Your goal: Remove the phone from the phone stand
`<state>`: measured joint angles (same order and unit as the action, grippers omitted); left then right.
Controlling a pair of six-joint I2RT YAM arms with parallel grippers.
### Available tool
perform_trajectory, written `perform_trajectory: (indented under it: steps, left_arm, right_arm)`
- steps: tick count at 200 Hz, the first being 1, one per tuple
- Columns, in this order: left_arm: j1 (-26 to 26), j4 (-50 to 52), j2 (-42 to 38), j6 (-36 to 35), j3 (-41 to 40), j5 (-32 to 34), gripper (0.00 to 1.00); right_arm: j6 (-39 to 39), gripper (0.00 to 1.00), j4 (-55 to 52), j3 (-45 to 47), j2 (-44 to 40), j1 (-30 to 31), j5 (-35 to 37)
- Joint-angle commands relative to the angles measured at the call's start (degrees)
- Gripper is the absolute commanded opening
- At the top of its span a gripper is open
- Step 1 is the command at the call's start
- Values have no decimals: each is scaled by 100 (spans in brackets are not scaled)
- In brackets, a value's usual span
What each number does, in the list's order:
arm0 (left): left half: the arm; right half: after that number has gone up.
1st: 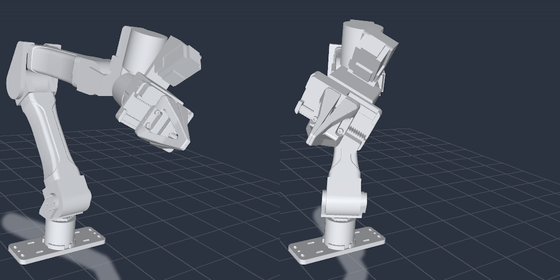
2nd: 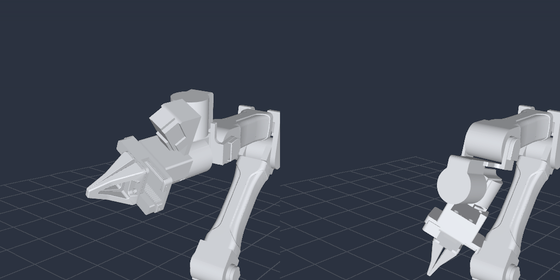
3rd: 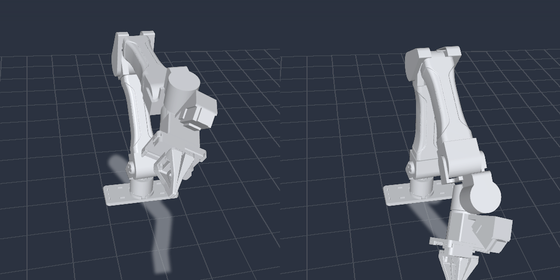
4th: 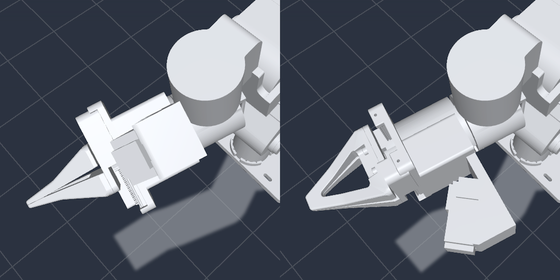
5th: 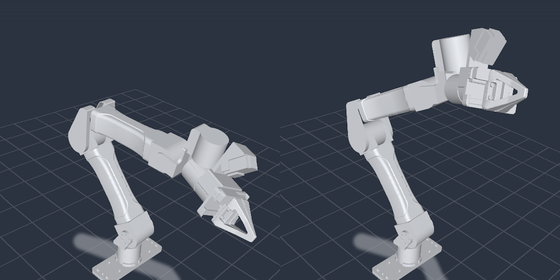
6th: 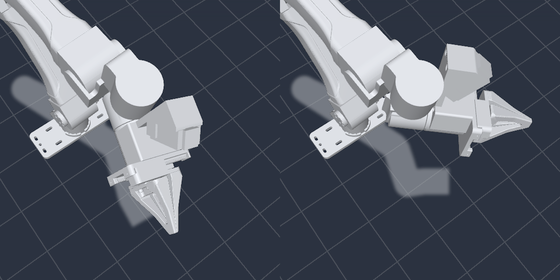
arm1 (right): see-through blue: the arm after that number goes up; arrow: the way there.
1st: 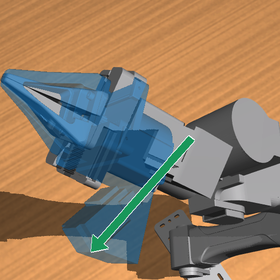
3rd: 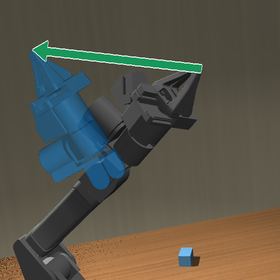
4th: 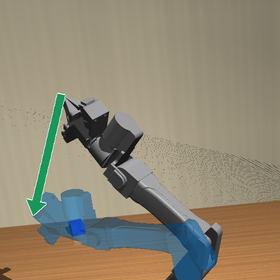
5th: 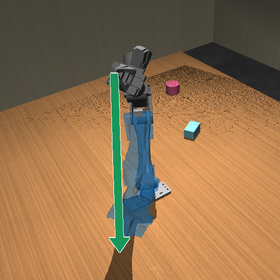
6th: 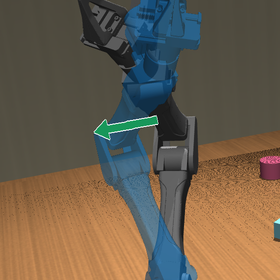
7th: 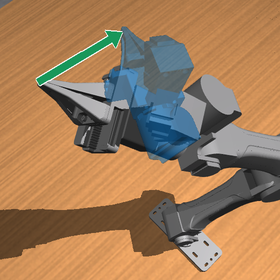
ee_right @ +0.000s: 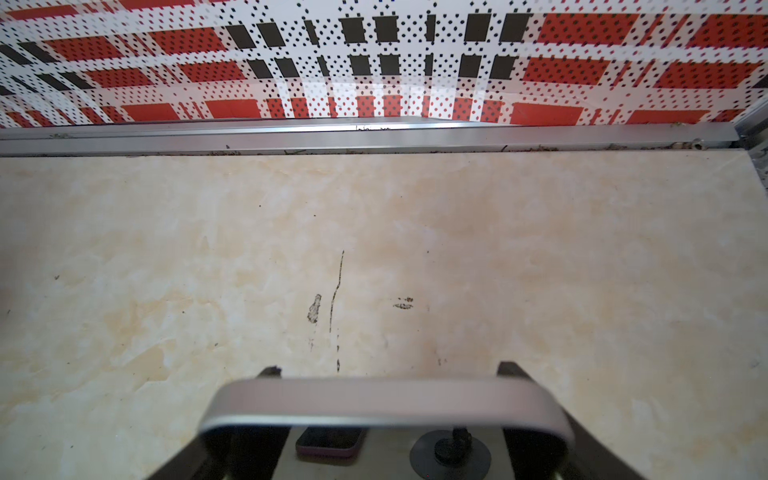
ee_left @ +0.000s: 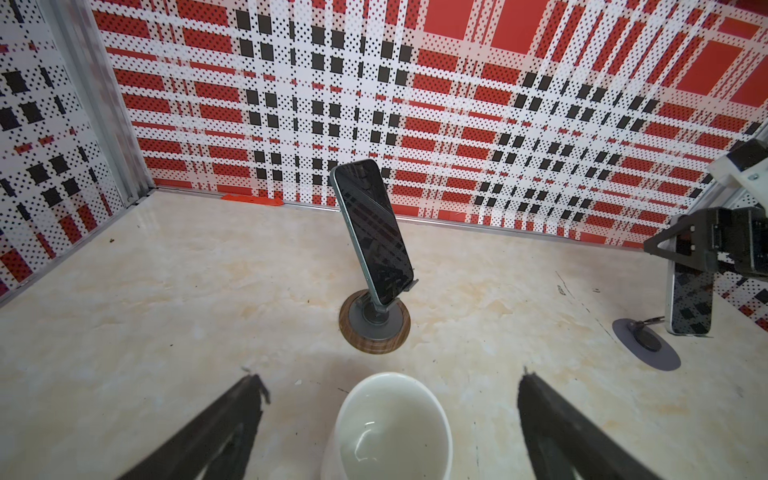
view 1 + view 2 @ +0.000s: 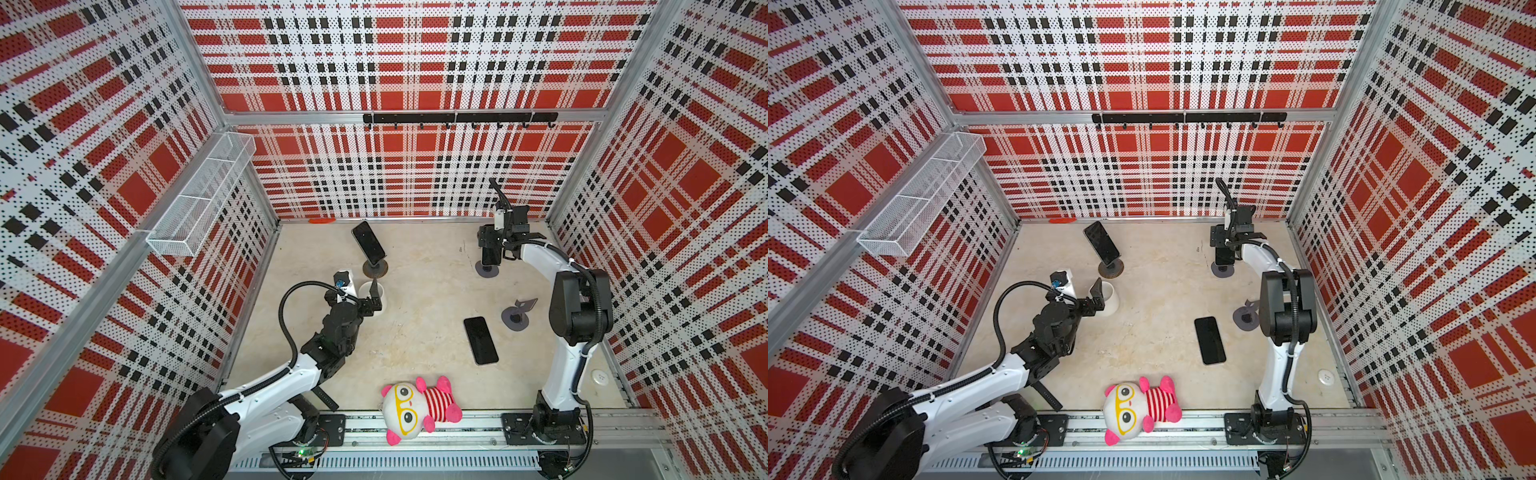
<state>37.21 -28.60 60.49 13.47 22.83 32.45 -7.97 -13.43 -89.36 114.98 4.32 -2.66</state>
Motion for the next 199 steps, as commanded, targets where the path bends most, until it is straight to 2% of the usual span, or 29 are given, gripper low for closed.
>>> perform_trajectory:
  steps: [1,44,199]
  left_arm:
    - [43,21,-79,-59,120,112,98]
    - [41,21,-62,-63,135,99,98]
    - [49,21,-203,-58,33,139,98]
  right_arm:
    - [36,82,60,-76,60,-25,18]
    - [30,76,-10,-67,1,-27,87]
    - [-125,74,-318,-221,-366,27,379]
